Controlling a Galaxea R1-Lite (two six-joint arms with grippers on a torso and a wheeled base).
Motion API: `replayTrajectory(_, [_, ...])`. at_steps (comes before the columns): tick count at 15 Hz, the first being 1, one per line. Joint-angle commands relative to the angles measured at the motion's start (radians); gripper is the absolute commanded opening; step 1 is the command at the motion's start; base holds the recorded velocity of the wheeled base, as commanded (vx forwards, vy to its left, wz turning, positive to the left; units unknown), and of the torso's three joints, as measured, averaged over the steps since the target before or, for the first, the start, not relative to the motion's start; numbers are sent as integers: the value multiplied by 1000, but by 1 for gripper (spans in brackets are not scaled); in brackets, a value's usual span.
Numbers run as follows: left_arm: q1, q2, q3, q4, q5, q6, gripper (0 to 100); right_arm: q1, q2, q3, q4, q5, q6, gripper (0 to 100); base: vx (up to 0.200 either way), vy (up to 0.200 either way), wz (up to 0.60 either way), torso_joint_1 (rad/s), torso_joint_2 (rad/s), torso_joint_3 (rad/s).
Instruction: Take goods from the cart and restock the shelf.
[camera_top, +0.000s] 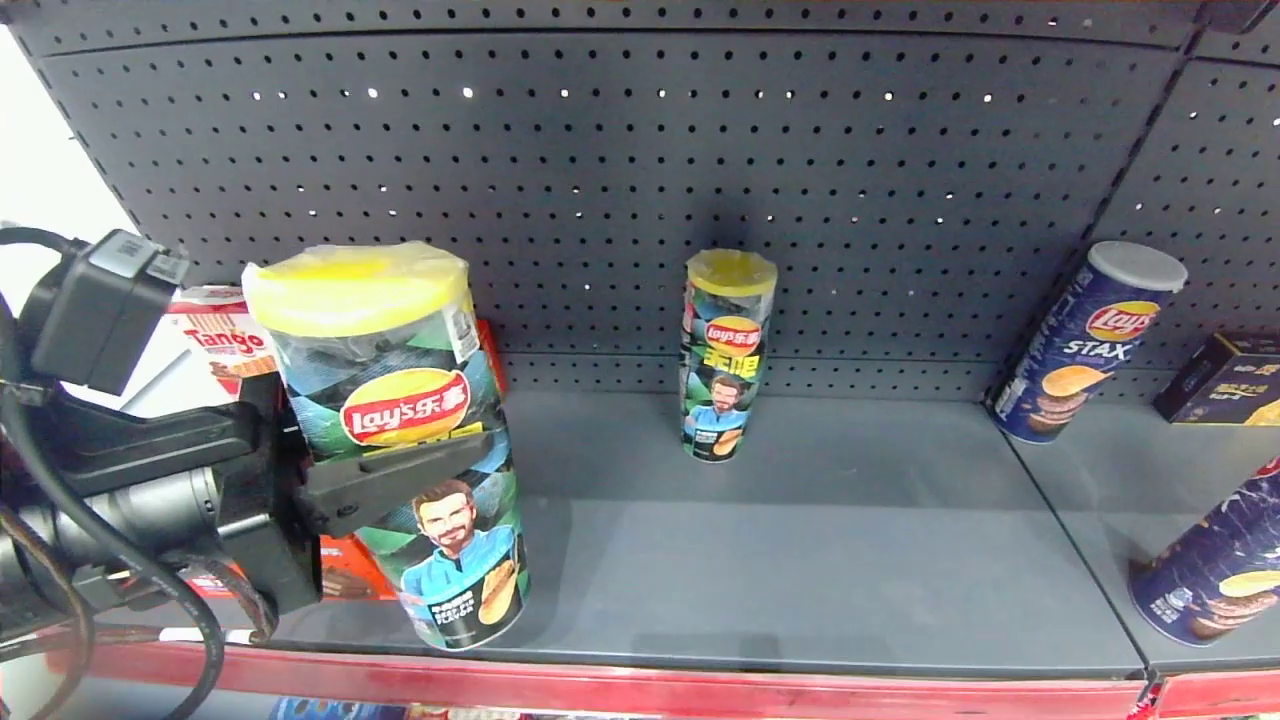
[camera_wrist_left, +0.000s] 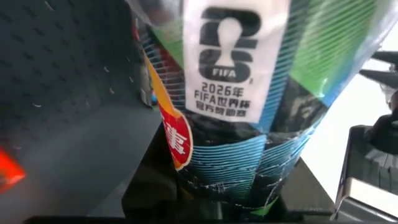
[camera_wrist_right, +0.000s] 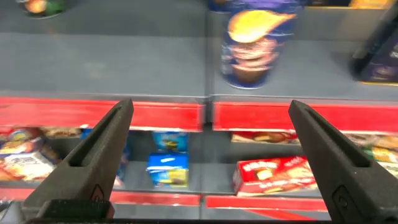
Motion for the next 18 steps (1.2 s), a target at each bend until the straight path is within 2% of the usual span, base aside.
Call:
replayTrajectory(1, [0,1,0,-4,-1,0,0,0,0,0,-2,-1,0,100,0,0,0,0,0,0])
replayTrajectory(6, [-2,1,-8,-4,1,0,0,18,36,-2,1,7,-8,100,0,0,0,0,0,0])
replayTrajectory(7, [1,1,1,-4,1,3,0,26,76,-80,-10,22,-25,100,0,0,0,0,0,0])
replayTrajectory(8, [1,1,1,-4,-1,0,0,41,248,-258,10,59,8,100,0,0,0,0,0,0])
replayTrajectory(10, [0,-1,31,-16,-10,0,0,76,306,-291,41,117,-5,100,0,0,0,0,0,0])
replayTrajectory(11, [0,-1,34,-42,-13,-6,0,106,342,-322,46,184,-37,100,0,0,0,0,0,0])
replayTrajectory(14, [14,-2,38,-44,-7,-7,0,176,481,-405,36,283,-88,100,0,0,0,0,0,0])
replayTrajectory(15, [14,-4,38,-39,-5,-9,0,247,572,-410,0,339,-124,100,0,0,0,0,0,0])
replayTrajectory(16, [15,-1,34,-41,-5,-9,0,336,665,-397,-100,344,-126,100,0,0,0,0,0,0])
replayTrajectory(17, [21,2,28,-41,-5,-9,0,389,737,-390,-180,342,-123,100,0,0,0,0,0,0])
replayTrajectory(18, [24,5,21,-41,-5,-9,0,402,796,-394,-206,344,-126,100,0,0,0,0,0,0])
